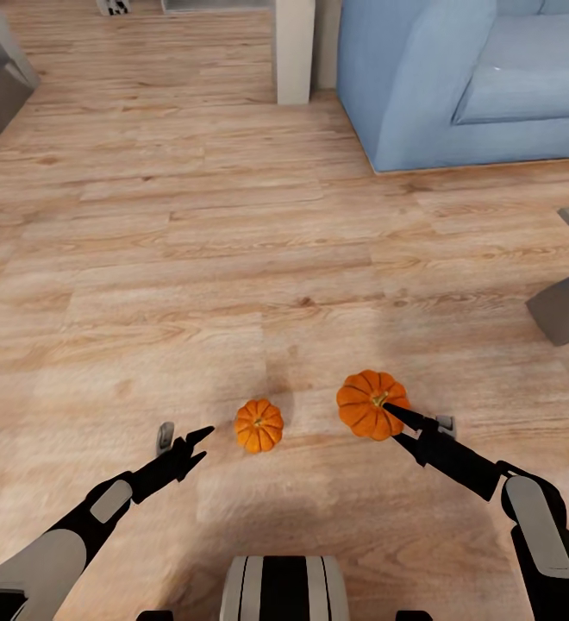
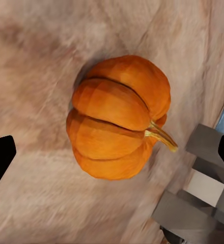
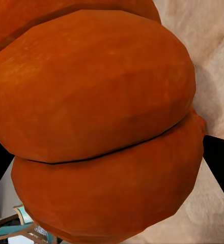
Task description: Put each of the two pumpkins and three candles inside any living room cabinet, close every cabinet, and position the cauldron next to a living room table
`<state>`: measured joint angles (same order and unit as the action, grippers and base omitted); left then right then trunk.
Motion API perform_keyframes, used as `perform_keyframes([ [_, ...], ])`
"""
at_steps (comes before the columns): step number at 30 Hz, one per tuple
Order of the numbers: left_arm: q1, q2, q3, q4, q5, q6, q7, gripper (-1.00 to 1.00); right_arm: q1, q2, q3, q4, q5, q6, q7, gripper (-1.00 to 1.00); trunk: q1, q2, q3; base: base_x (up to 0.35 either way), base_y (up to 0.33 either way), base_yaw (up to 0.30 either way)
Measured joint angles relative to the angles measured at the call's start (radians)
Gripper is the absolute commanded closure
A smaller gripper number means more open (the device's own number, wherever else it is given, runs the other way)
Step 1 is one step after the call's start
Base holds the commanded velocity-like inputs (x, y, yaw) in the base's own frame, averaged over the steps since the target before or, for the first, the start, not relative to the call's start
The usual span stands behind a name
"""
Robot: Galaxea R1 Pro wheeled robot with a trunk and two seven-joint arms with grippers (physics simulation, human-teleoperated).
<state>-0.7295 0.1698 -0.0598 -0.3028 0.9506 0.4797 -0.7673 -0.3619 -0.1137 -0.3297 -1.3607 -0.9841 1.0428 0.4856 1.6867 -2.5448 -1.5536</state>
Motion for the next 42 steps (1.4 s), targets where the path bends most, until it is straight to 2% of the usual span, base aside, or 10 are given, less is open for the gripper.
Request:
perform_keyframes([
  [31,0.000,0.000,0.000,0.001,-0.002,-0.004,0.007,-1.00,0.000,0.001,0.000,-0.003,0.001,0.000,0.000,1.00,0.000,0.000,0.000,0.040,-0.095,0.000],
  [42,0.000,0.000,0.000,0.000,-0.003,-0.005,0.008,-1.00,0.000,0.001,0.001,-0.003,0.000,0.000,0.000,1.00,0.000,0.000,0.000,0.000,-0.021,0.000],
])
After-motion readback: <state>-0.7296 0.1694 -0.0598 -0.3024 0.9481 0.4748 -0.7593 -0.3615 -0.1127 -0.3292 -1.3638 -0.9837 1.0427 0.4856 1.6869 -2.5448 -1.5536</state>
